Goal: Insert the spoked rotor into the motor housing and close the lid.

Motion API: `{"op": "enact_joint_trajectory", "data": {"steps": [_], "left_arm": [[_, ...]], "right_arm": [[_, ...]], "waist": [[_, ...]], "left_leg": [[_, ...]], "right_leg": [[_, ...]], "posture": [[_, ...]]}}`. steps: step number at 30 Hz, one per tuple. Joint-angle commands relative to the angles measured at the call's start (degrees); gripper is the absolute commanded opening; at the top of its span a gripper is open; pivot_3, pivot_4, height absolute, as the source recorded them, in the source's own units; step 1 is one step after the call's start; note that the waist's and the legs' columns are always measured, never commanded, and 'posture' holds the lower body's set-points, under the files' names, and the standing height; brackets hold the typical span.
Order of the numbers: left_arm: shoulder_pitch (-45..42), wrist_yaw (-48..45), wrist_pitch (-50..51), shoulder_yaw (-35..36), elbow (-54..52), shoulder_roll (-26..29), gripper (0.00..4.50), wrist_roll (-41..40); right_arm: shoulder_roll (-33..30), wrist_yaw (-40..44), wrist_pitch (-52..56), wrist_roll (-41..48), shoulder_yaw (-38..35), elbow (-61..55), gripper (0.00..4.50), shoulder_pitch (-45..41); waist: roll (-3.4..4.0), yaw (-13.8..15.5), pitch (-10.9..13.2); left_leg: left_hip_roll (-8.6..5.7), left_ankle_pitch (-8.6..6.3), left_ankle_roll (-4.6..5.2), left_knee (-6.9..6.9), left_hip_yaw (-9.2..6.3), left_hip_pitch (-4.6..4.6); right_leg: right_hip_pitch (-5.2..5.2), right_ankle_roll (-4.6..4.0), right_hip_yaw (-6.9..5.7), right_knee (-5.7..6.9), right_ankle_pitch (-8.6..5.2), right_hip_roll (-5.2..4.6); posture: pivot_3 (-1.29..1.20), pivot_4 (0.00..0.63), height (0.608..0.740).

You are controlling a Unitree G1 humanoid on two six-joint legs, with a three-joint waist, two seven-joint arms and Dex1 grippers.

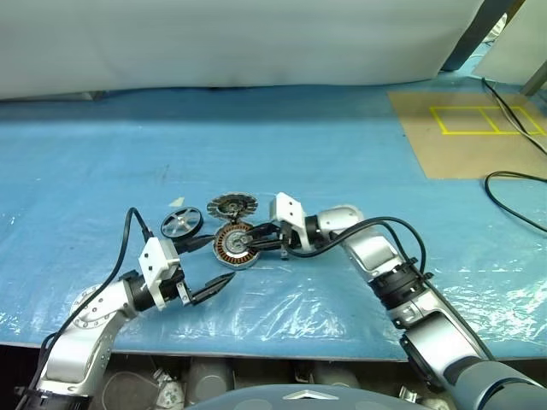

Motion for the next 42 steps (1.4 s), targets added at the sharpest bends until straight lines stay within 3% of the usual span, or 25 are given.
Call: {"op": "enact_joint_trajectory", "data": {"steps": [1, 12, 42], "left_arm": [[1.0, 1.3, -0.6, 0.3, -3.1, -0.2, 4.5, 0.0], [1.3, 3.3, -0.9, -0.6, -3.4, -1.1, 4.5, 0.9], [0.3, 2.7, -1.6, -0.6, -0.9, -1.1, 4.5, 1.2]], "right_arm": [[0.7, 0.9, -2.1, -0.4, 0.3, 0.2, 0.66, -1.9], [3.3, -0.6, -5.8, -4.3, 1.2, 8.9, 0.66, -3.6], [3.8, 0.4, -5.9, -6.6, 1.6, 8.5, 0.66, -4.0]], "waist": [[0.0, 0.0, 0.0], [0.0, -0.1, 0.0], [0.0, -0.1, 0.0]], "left_leg": [[0.01, 0.0, 0.0, -0.01, -0.01, -0.02], [0.03, 0.0, 0.0, 0.04, -0.01, 0.12], [0.04, 0.0, 0.01, 0.05, -0.01, 0.18]], "right_leg": [[-0.01, 0.0, -0.03, 0.01, 0.0, 0.01], [0.06, -0.01, -0.03, 0.07, -0.01, 0.01], [0.11, -0.01, -0.03, 0.1, 0.0, 0.02]], "posture": [[0.0, 0.15, 0.74], [0.0, 0.15, 0.74], [0.0, 0.15, 0.74]]}}
